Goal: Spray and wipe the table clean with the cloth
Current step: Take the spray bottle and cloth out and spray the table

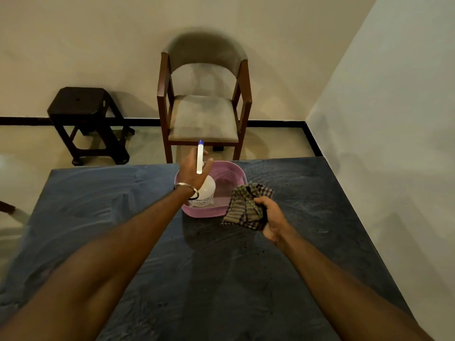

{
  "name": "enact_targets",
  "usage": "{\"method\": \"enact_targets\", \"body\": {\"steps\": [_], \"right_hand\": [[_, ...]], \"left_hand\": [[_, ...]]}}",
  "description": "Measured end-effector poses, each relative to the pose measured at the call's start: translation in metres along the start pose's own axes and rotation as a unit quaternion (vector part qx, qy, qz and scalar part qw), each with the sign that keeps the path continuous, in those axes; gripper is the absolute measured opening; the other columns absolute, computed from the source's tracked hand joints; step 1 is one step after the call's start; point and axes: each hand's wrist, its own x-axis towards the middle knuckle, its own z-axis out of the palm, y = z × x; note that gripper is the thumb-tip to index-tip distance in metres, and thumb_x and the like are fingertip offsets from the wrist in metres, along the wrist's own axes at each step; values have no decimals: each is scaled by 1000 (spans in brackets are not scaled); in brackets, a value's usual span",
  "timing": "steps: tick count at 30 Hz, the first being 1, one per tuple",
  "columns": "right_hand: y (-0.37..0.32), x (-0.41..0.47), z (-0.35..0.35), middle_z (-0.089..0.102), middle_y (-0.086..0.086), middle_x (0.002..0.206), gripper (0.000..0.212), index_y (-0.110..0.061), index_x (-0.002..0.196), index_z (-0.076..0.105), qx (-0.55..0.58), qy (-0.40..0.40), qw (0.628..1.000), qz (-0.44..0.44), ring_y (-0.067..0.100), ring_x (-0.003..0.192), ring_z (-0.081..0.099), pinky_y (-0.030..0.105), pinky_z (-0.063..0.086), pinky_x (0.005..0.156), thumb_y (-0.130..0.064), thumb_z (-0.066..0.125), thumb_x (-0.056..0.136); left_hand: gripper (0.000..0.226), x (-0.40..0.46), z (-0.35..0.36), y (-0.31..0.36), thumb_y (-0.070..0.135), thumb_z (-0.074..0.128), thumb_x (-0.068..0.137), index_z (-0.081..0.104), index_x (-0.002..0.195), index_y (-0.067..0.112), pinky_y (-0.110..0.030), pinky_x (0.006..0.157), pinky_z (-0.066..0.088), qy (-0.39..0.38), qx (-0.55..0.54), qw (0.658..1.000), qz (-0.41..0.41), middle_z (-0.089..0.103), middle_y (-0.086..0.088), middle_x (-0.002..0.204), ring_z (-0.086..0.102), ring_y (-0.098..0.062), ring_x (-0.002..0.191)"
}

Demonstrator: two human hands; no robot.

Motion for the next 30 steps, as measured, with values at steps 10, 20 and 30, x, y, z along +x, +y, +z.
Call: {"method": "enact_targets", "body": {"steps": [10,20,30], "right_hand": [[2,-1,5,76,11,95,27,-8,99,72,-4,6,1000,-8,26,89,70,46,52,93,-19,47,96],[5,-1,5,75,12,99,26,-7,106,70,16,7,1000,-8,25,87,71,40,57,80,-17,47,97],[15,-16,8,74,14,108,29,-5,109,71,15,3,1000,-10,27,93,71,40,58,82,-19,48,96]], "left_hand": [[38,-13,11,-20,29,69,87,54,113,6,-9,61,37,-11,42,999,-14,62,-6,96,55,-12,81],[52,-22,8,-27,35,72,83,53,121,5,-19,74,39,-37,49,998,-27,64,-10,108,54,-12,91],[69,-38,-13,-25,36,79,75,47,132,12,-38,91,52,-99,51,993,-49,62,-8,116,59,-23,105]]}}
